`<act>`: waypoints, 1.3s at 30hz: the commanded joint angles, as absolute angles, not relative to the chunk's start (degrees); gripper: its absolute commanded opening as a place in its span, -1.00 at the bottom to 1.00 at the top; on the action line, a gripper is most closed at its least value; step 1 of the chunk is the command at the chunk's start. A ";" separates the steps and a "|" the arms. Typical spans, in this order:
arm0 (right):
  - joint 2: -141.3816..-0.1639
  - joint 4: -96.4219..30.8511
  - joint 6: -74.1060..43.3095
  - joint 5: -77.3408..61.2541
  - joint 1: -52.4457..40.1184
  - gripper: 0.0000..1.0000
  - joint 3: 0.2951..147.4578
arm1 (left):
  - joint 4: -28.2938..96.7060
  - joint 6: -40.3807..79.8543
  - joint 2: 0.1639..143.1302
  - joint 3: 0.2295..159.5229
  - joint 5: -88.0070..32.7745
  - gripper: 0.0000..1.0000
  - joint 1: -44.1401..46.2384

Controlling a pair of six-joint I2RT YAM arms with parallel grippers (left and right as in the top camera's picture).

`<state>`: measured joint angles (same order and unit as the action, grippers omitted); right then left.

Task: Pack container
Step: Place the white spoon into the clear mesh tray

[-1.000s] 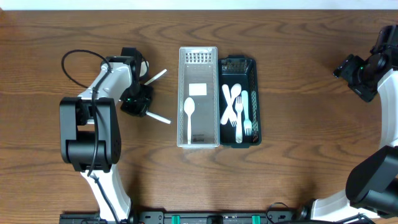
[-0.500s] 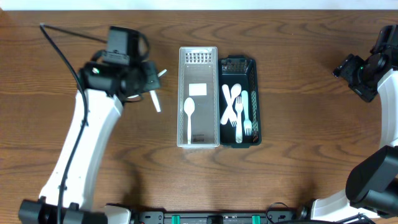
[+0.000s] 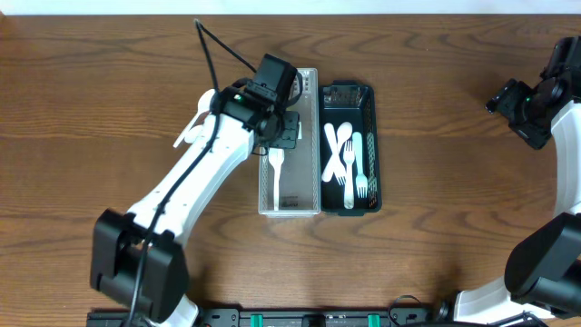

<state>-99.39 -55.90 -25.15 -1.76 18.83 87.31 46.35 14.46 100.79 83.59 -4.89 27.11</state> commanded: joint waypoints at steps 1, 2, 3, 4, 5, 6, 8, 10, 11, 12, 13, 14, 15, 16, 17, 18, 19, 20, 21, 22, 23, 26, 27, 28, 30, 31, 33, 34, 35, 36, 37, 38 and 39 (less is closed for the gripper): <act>-99.77 -56.01 -24.80 -1.98 19.07 0.61 87.24 | 44.58 14.09 99.20 84.68 -3.60 0.52 26.33; -99.77 -55.96 -24.80 -1.98 19.07 0.61 87.24 | 43.55 13.93 98.50 85.27 -3.60 0.83 25.96; -99.77 -55.94 -24.80 -1.98 19.07 0.62 87.24 | 42.39 13.93 97.76 85.86 -3.60 1.00 25.41; -99.77 -55.90 -24.80 -1.96 19.07 0.63 87.24 | 41.17 13.17 96.86 86.50 -3.60 0.96 24.64; -99.77 -55.90 -24.80 -1.96 19.07 0.63 87.24 | 40.10 11.66 96.16 86.94 -3.55 0.96 23.83; -99.77 -55.92 -24.80 -1.96 19.07 0.63 87.24 | 39.00 11.05 95.53 87.22 -3.38 0.96 22.68; -99.77 -55.99 -24.77 -1.96 19.07 0.63 87.24 | 36.99 15.16 95.02 87.31 -3.18 0.98 19.35; -99.77 -55.99 -24.80 -1.96 19.07 0.63 87.26 | 37.41 30.65 95.50 87.22 -0.25 0.85 14.90; -99.77 -55.94 -24.80 -1.96 19.07 0.63 87.24 | 38.94 40.27 96.14 87.13 1.74 0.75 12.43; -99.77 -55.94 -24.82 -1.98 19.07 0.62 87.24 | 40.05 46.37 96.71 87.09 3.05 0.69 10.72; -99.77 -55.96 -24.80 -1.98 19.07 0.63 87.24 | 41.12 54.43 97.76 86.94 4.69 0.69 8.49; -99.77 -55.96 -24.80 -1.98 19.07 0.63 87.24 | 41.32 60.42 98.67 86.65 5.41 0.69 6.83; -99.77 -55.99 -24.80 -1.98 19.07 0.63 87.24 | 41.25 65.95 99.74 86.41 5.43 0.69 5.26; -99.77 -55.99 -24.80 -1.96 19.07 0.62 87.24 | 41.28 72.12 101.12 86.41 5.19 0.69 3.68; -99.77 -55.99 -24.80 -1.98 19.07 0.62 87.24 | 41.17 77.87 102.50 86.41 4.69 0.69 2.44; -99.77 -55.99 -24.80 -1.98 19.07 0.62 87.24 | 41.04 82.17 103.59 86.41 3.90 0.69 1.56; -99.77 -55.99 -24.80 -1.98 19.07 0.62 87.24 | 40.77 86.13 104.75 86.41 3.16 0.68 0.91; -99.77 -55.99 -24.80 -1.98 19.07 0.61 87.24 | 40.27 89.71 106.08 86.41 2.04 0.67 0.49; -99.77 -55.99 -24.80 -1.98 19.07 0.61 87.24 | 39.62 92.03 107.24 86.41 0.91 0.65 0.30; -99.77 -55.99 -24.80 -1.96 19.07 0.61 87.24 | 38.85 94.15 108.44 86.41 -0.08 0.64 0.27; -99.77 -56.01 -24.80 -1.96 19.07 0.61 87.24 | 38.00 95.92 109.80 86.41 -1.19 0.63 0.34; -99.77 -56.18 -24.80 -1.96 19.07 0.60 87.24 | 37.34 100.99 113.36 86.41 -4.01 0.51 0.73; -99.77 -56.27 -24.77 -1.96 19.07 0.59 87.24 | 37.32 102.26 114.45 86.41 -5.28 0.46 0.82; -99.77 -56.45 -24.80 -1.96 19.07 0.60 87.24 | 37.12 103.79 115.59 86.41 -7.01 0.44 0.84; -99.77 -56.82 -24.77 -1.96 19.07 0.58 87.22 | 36.95 106.39 117.10 86.41 -9.78 0.39 0.84; -99.77 -56.90 -24.77 -1.93 19.07 0.58 87.20 | 36.86 107.22 117.62 86.41 -10.35 0.37 0.84; -99.77 -57.10 -24.77 -1.96 19.07 0.58 87.20 | 36.84 107.92 118.04 86.41 -10.50 0.35 0.84; -99.77 -57.19 -24.77 -1.96 19.07 0.58 87.20 | 36.75 107.94 118.15 86.41 -10.41 0.33 0.82; -99.77 -57.23 -24.77 -1.96 19.07 0.58 87.20 | 36.77 108.18 118.24 86.41 -10.28 0.28 0.82; -99.77 -57.25 -24.77 -1.96 19.07 0.57 87.20 | 36.77 108.29 118.32 86.41 -10.15 0.26 0.82; -99.77 -57.25 -24.77 -1.93 19.07 0.58 87.20 | 36.77 108.31 118.43 86.41 -10.09 0.25 0.82; -99.77 -57.23 -24.77 -1.93 19.07 0.58 87.20 | 36.80 108.31 118.54 86.41 -10.11 0.21 0.84; -99.77 -57.21 -24.80 -1.96 19.07 0.58 87.20 | 36.88 108.31 118.67 86.41 -10.11 0.16 0.99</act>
